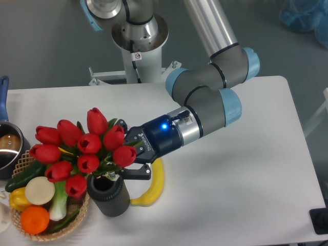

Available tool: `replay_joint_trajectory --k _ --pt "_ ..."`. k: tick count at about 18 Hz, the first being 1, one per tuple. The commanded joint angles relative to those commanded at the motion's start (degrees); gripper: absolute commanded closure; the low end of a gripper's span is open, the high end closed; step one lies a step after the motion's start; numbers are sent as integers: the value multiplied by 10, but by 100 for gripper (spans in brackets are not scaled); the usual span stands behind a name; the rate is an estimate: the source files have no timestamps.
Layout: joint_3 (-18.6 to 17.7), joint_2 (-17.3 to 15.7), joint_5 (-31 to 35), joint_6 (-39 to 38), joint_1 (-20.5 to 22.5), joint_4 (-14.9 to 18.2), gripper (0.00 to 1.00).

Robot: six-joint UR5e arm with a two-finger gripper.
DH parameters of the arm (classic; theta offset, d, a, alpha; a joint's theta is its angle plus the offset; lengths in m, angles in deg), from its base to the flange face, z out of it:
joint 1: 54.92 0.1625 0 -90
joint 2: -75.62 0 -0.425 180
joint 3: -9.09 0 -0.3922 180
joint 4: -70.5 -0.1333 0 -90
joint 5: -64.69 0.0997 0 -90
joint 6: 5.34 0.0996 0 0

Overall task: Insert the flowers into the vase
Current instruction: 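Lower the tulip stems down into the vase opening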

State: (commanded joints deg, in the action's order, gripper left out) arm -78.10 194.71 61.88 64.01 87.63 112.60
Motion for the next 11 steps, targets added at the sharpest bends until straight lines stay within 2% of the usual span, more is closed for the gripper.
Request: replay_joint_trajectory --k 11 --pt "-13 11 0 4 -23 0 67"
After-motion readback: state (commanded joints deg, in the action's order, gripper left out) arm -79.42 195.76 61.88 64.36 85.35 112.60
